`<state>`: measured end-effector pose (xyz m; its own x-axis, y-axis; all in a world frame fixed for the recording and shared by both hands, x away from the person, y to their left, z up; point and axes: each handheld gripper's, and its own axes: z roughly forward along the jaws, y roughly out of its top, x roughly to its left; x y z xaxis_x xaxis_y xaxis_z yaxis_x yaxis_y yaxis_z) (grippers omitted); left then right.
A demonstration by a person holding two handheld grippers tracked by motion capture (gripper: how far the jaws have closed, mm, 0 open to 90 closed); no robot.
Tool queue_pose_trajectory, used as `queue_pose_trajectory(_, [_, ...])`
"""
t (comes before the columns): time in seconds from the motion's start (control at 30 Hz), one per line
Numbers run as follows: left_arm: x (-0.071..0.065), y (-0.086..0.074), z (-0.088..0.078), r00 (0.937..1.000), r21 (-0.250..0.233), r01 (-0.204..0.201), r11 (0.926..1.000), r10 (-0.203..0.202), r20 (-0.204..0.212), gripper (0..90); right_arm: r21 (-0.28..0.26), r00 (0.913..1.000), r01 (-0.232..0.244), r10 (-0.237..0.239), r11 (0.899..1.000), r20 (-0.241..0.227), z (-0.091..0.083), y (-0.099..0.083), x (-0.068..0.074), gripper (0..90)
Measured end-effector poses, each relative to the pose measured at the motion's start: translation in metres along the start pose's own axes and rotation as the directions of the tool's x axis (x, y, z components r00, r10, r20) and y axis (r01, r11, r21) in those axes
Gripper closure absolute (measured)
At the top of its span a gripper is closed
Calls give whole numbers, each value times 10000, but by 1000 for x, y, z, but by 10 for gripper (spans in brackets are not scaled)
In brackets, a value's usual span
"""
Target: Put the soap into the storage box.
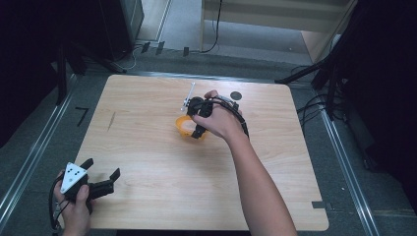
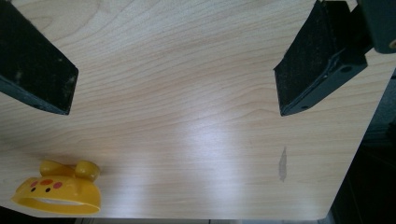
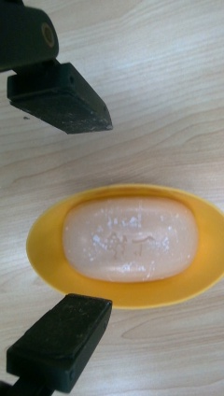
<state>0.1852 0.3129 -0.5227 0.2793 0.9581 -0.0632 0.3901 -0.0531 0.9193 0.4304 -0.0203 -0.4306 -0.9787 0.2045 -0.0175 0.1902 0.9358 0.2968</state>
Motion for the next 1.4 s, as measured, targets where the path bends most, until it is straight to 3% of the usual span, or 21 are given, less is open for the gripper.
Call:
queue_pose_trajectory(0.3, [-1,0,1,10000,27,-81,10000,81,-52,0,-147,9999,-93,92,9998,-83,0,-12,11,46])
queue_pose_trajectory(0.53, [-1,0,1,9998,85,-144,9999,145,-132,0,-450,9992,-406,405,9982,-36,-1,-25,18,43])
queue_pose_trajectory(0.67, [-2,0,1,9997,84,-152,9998,153,-175,0,-485,9993,-355,359,9982,69,-1,-30,21,42])
queue_pose_trajectory(0.9, [-2,0,1,9996,76,-190,9998,191,-191,0,-927,9976,-640,662,9936,205,-6,-43,26,47])
queue_pose_trajectory(1.0, [-2,0,1,9995,108,-224,9997,226,-201,0,-1055,9948,-970,996,9897,198,-8,-51,29,54])
queue_pose_trajectory(1.4, [-2,0,1,9997,86,-151,9998,153,-197,0,-1608,9915,-1231,1281,9793,211,-12,-72,36,89])
